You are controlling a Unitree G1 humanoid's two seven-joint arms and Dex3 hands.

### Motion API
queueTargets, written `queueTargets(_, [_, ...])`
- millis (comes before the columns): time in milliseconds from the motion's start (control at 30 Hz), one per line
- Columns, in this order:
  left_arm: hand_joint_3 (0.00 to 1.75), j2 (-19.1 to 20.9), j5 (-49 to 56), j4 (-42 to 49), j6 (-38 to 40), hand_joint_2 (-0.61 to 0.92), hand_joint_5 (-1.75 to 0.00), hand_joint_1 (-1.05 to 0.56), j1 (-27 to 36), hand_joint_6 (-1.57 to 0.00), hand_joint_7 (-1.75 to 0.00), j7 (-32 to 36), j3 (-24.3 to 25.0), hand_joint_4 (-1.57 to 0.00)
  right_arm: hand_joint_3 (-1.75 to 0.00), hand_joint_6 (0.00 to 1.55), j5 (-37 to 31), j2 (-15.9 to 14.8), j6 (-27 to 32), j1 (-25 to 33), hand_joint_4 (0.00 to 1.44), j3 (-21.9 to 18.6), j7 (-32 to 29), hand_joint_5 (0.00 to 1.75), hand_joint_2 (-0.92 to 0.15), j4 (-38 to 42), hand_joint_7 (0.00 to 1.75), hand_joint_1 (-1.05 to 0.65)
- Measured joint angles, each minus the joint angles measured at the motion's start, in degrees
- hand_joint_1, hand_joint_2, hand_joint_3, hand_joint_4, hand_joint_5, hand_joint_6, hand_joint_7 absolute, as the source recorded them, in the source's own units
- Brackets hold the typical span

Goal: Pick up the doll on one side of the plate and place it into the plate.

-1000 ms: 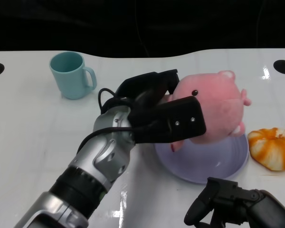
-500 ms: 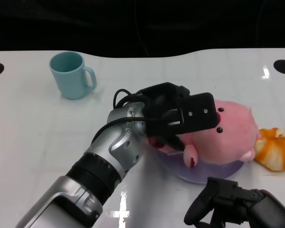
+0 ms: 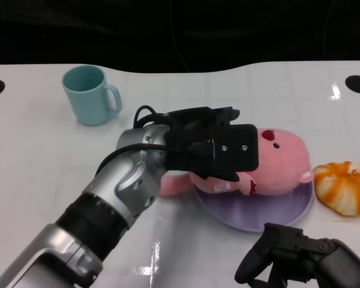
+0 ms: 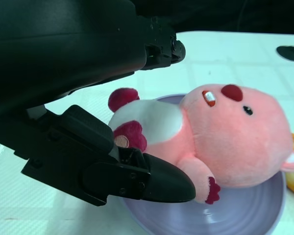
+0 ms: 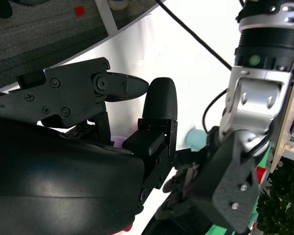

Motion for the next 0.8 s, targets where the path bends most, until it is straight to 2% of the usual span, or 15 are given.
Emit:
queueTargets(67, [0.39, 0.87, -0.29, -2.9, -0.48, 0.92, 0.0, -1.0, 1.63, -0.02, -0.01, -0.36, 0.35, 0.0, -0.36, 0.6, 0.05, -0.03, -0.03, -0.01, 0.67, -0.26, 0.05, 1.57, -0.92, 0.04, 1.3, -0.24])
queueTargets(100, [0.36, 1.31, -0.82, -4.53, -0.7, 0.92, -0.04, -0.9, 2.77, -0.09, -0.05, -0.43, 0.9, -0.06, -0.36, 0.6, 0.11, -0.04, -0.06, -0.08, 0.67, -0.34, 0.13, 1.57, -0.92, 0.05, 1.3, -0.24])
queueTargets(233, [0.27, 2.86, -4.95, -13.26, -2.21, 0.92, -0.14, -0.68, 8.56, -0.27, -0.14, -0.47, 5.22, -0.19, -0.35, 0.59, 0.41, -0.11, -0.2, -0.13, 0.67, -1.01, 0.49, 1.58, -0.92, 0.23, 1.3, -0.23])
queueTargets(267, [0.25, 3.12, -5.56, -14.98, -2.39, 0.92, -0.3, -0.63, 9.7, -0.29, -0.17, -0.44, 6.01, -0.14, -0.35, 0.59, 0.54, -0.11, -0.2, -0.18, 0.67, -1.11, 0.53, 1.58, -0.92, 0.26, 1.3, -0.23])
queueTargets(333, [0.21, 3.92, -7.28, -18.91, -2.34, 0.92, -0.74, -0.49, 12.38, -0.4, -0.23, -0.39, 8.0, -0.04, -0.35, 0.59, 0.61, -0.13, -0.22, -0.38, 0.67, -1.24, 0.64, 1.57, -0.92, 0.36, 1.29, -0.24])
queueTargets(367, [0.2, 4.13, -8.53, -20.72, -2.29, 0.92, -0.83, -0.45, 13.88, -0.43, -0.25, -0.4, 9.25, -0.05, -0.35, 0.59, 0.62, -0.15, -0.22, -0.42, 0.67, -1.35, 0.67, 1.57, -0.92, 0.45, 1.29, -0.24])
queueTargets(433, [0.19, 4.04, -12.25, -24.25, -2.27, 0.92, -1.01, -0.33, 17.37, -0.55, -0.31, -0.33, 12.15, -0.2, -0.35, 0.59, 0.65, -0.17, -0.24, -0.45, 0.66, -1.47, 0.78, 1.57, -0.92, 0.62, 1.29, -0.25])
queueTargets(500, [0.2, 3.6, -16.09, -26.98, -2.66, 0.92, -1.09, -0.29, 20.84, -0.62, -0.35, -0.2, 14.83, -0.31, -0.35, 0.59, 0.68, -0.19, -0.25, -0.46, 0.66, -1.53, 0.9, 1.57, -0.92, 0.74, 1.29, -0.24])
queueTargets(533, [0.2, 3.39, -17.82, -28.33, -2.89, 0.92, -1.14, -0.27, 22.7, -0.69, -0.4, -0.12, 16.0, -0.41, -0.35, 0.59, 0.72, -0.18, -0.26, -0.47, 0.66, -1.58, 0.95, 1.57, -0.92, 0.77, 1.29, -0.23])
queueTargets(600, [0.25, 3.11, -20.44, -31.32, -3.6, 0.9, -1.14, -0.24, 26.23, -0.74, -0.49, 0.28, 17.7, -0.54, -0.36, 0.59, 0.8, -0.19, -0.3, -0.46, 0.66, -1.71, 1.01, 1.58, -0.92, 0.82, 1.29, -0.22])
queueTargets(633, [0.33, 2.98, -21.69, -32.83, -4.03, 0.85, -1.12, -0.2, 27.85, -0.8, -0.52, 0.41, 18.5, -0.63, -0.36, 0.59, 0.8, -0.2, -0.28, -0.51, 0.66, -1.73, 1.04, 1.57, -0.92, 0.8, 1.29, -0.23])
queueTargets(667, [0.5, 2.74, -23.35, -34.14, -4.41, 0.76, -1.12, -0.17, 29.49, -0.83, -0.53, 0.63, 19.38, -0.67, -0.36, 0.59, 0.79, -0.24, -0.23, -0.58, 0.66, -1.79, 1.09, 1.57, -0.92, 0.76, 1.29, -0.23])
queueTargets(733, [0.97, 1.76, -27.02, -36.58, -4.4, 0.54, -1.18, -0.12, 32.62, -0.86, -0.63, 1.14, 21.37, -0.72, -0.36, 0.59, 0.8, -0.29, -0.16, -0.68, 0.66, -1.91, 1.18, 1.58, -0.92, 0.63, 1.29, -0.23])
queueTargets(800, [1.14, 0.24, -30.63, -38.95, -3.55, 0.46, -1.24, -0.1, 36.03, -0.85, -0.73, 1.84, 23.13, -0.73, -0.36, 0.59, 0.89, -0.33, -0.16, -0.66, 0.66, -2.07, 1.29, 1.58, -0.92, 0.56, 1.29, -0.23])
